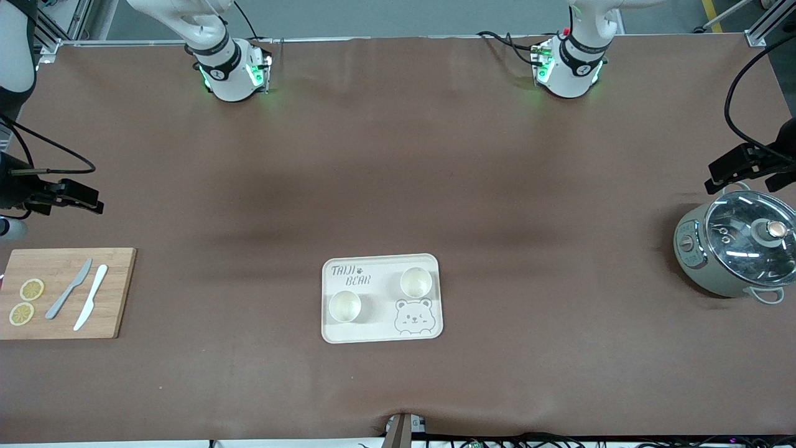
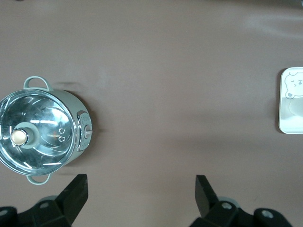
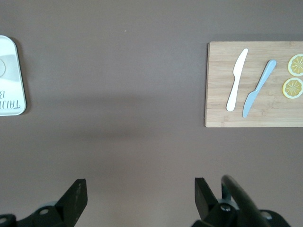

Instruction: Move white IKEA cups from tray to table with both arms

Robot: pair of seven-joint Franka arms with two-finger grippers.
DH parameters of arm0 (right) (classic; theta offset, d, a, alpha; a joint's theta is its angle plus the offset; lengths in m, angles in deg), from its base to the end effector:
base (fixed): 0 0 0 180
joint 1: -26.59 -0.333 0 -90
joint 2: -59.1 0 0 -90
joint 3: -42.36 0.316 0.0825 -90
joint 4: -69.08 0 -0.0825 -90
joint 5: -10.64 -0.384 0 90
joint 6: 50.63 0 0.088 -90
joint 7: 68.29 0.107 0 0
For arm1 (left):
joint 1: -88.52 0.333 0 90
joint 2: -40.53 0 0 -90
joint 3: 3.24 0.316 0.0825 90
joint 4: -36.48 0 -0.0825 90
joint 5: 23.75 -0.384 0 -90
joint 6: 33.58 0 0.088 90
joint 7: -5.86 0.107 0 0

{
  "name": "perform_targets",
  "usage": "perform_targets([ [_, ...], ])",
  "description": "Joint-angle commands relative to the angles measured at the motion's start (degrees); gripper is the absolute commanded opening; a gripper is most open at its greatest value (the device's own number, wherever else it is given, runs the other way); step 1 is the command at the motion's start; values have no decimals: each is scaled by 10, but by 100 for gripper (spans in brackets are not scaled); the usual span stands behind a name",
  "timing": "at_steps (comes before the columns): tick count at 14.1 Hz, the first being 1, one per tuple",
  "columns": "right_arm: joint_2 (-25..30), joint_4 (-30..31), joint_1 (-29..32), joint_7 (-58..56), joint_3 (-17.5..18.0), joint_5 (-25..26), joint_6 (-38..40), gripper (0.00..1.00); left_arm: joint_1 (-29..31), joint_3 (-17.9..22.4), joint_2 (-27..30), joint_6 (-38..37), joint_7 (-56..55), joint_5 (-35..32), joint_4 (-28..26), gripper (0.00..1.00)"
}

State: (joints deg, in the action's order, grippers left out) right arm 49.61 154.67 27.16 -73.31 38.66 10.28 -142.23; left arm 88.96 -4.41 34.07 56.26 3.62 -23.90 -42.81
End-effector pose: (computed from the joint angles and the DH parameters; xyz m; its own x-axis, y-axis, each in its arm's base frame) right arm 0.6031 -0.0413 0.5673 0.9981 0.0133 -0.0605 0.0133 -0.9999 -0.0009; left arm 0.5897 -0.0064 0.6480 0.9971 0.0267 0.0713 0.0266 -0.9996 0.0025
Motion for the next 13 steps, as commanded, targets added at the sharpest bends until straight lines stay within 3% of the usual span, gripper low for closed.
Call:
perform_targets([
  [1,9,0,-1,4,3,8,17,100,4,-2,-10,-14,6,6,19,100],
  [5,8,-3,-1,5,4,5,4,100,5,-2,-10,-14,9,9,19,100],
  [8,-8,-43,-10,19,6,-18,11,100,6,-2,-8,-14,10,10,14,100],
  [10,-18,-55,-26,57,5,-52,10,100,6,-2,-9,-14,7,10,13,100],
  [13,-36,-71,-76,140,5,-55,4,100,4,-2,-23,-14,-3,9,7,100],
])
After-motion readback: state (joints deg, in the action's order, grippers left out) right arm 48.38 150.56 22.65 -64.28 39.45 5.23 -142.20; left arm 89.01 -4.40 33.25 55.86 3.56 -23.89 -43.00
